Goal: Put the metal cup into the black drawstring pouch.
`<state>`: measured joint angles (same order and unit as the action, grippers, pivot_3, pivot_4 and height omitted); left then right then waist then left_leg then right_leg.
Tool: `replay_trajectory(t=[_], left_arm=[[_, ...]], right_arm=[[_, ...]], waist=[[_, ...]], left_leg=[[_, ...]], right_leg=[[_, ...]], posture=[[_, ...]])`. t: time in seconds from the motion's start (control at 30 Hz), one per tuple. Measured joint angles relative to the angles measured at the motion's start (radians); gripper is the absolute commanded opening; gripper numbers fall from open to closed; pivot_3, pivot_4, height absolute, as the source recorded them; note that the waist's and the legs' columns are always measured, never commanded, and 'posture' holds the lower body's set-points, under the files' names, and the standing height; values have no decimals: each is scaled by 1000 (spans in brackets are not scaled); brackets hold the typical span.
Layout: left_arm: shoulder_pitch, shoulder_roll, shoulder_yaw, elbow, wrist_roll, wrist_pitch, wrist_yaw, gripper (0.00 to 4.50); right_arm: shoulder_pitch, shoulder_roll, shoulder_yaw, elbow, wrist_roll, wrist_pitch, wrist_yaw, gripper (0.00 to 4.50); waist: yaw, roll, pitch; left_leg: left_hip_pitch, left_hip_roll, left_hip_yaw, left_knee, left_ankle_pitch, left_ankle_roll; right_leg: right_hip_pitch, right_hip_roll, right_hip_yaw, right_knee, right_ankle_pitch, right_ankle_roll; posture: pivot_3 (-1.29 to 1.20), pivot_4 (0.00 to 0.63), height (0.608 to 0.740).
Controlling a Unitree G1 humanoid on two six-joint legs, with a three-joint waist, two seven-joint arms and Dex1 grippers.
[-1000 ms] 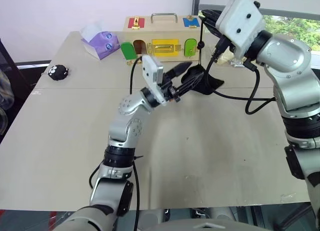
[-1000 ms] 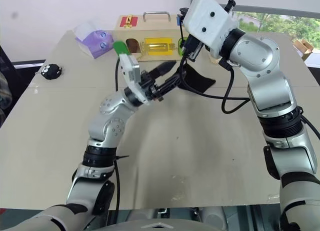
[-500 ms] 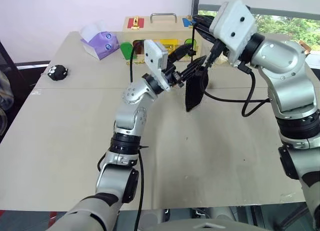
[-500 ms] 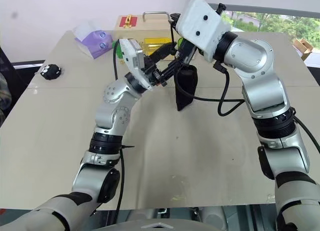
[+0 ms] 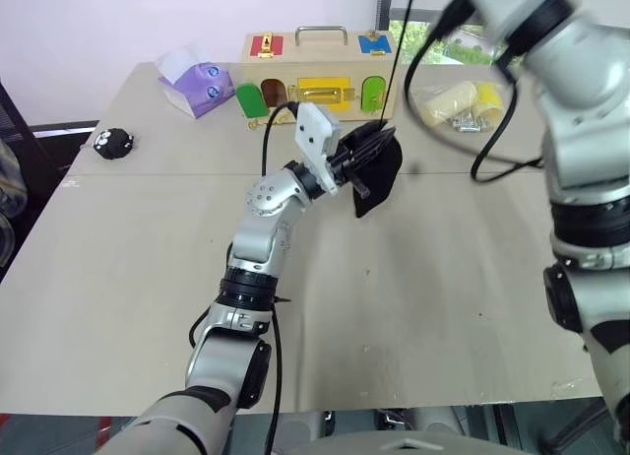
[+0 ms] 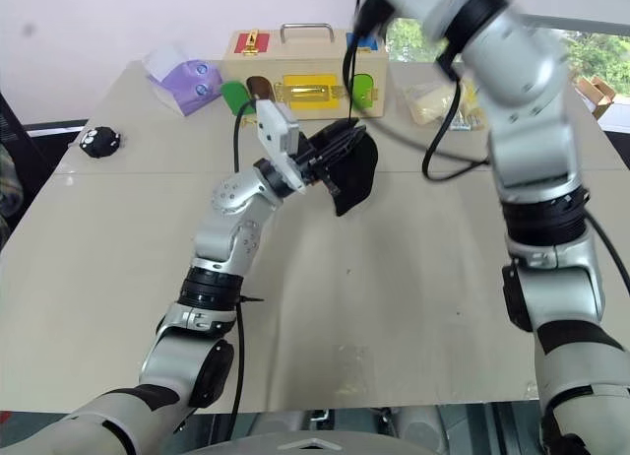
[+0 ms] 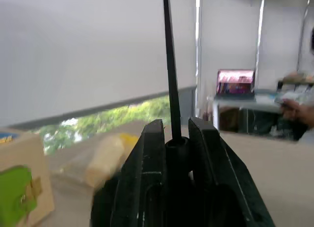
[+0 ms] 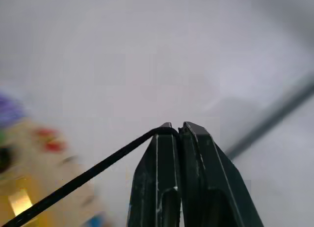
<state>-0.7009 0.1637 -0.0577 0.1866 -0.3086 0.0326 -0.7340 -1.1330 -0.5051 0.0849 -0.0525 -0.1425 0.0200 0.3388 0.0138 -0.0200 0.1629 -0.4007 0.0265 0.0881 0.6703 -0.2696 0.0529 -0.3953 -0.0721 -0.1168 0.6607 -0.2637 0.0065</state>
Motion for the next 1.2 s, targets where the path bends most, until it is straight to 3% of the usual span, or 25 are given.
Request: replay_trajectory(t=[0.17, 0.2, 0.27, 0.4, 0.53, 0.67, 0.83, 0.9, 0.97, 1.03, 1.2], left_arm=[[-34, 4, -24, 93, 37, -109, -11, 172], [-37, 4, -27, 109, 43, -132, -14, 972], [-25, 5, -24, 109, 33, -132, -43, 1570], [67, 8, -28, 151, 21, -89, -71, 3448], [139, 80, 11, -67, -165, 95, -163, 3448], [270, 258, 91, -285, -388, 360, -236, 3520], [404, 378, 146, -279, -339, 384, -228, 3520], [443, 393, 154, -274, -311, 369, -223, 3520], [559, 425, 152, -283, -233, 320, -208, 3520], [647, 432, 137, -279, -165, 286, -186, 3520], [782, 366, 126, -364, -68, 187, -81, 3520]], right_arm=[[4, 4, -9, 82, -33, -129, -63, 0], [7, 9, -9, 85, -21, -127, -62, 0], [21, 37, -24, 65, 43, -87, -44, 0], [118, 63, -77, -86, 232, 85, 50, 0], [279, 25, -54, -199, 321, 263, 151, 0], [423, -71, -104, -284, 406, 397, 226, 1474], [623, -118, -214, -373, 622, 596, 310, 3614], [728, -140, -247, -380, 670, 619, 356, 3614], [966, -198, -304, -338, 692, 572, 480, 3614], [1110, -218, -329, -244, 679, 522, 562, 3614], [1226, -253, -397, 5, 638, 253, 753, 3614]], waist=[[-2, 0, 0], [-2, 0, 0], [-3, 1, 0], [-3, 2, 0], [-3, 2, 0], [-6, 2, 0], [2, 3, 0], [5, 2, 0], [11, 1, -1], [8, 4, 0], [-1, 6, 0]], left_leg=[[1, 0, 3, 0, 0, 0], [1, 0, 2, 0, 0, 0], [1, 1, 3, 0, 0, 0], [0, 1, 3, 0, 0, 0], [0, 1, 2, 0, 0, 0], [2, 1, 0, 0, 0, 0], [2, 1, -2, 0, 0, 0], [2, 1, -3, 0, -1, 1], [5, 1, -5, -1, -3, 5], [3, -1, -3, -1, -4, 7], [9, -1, -2, 0, -5, 8]], right_leg=[[0, 0, 2, 0, 0, 0], [0, 0, 1, 1, 0, 0], [0, 0, 2, 0, 0, 0], [0, 1, 2, 0, 0, 0], [0, 0, 2, 0, 0, 0], [1, -1, 2, 0, 0, 0], [2, 0, 0, 1, 0, -1], [3, -1, -1, 0, 0, -1], [9, -2, -4, -5, 0, -1], [8, -4, -3, -6, 0, 0], [11, -5, -2, -4, 0, 0]], posture=[[0, 150, 740], [0, 150, 740], [0, 150, 740], [0, 150, 740], [0, 150, 740], [0, 150, 740], [0, 150, 740], [0, 150, 740], [0, 150, 740], [0, 150, 740], [0, 150, 740]])
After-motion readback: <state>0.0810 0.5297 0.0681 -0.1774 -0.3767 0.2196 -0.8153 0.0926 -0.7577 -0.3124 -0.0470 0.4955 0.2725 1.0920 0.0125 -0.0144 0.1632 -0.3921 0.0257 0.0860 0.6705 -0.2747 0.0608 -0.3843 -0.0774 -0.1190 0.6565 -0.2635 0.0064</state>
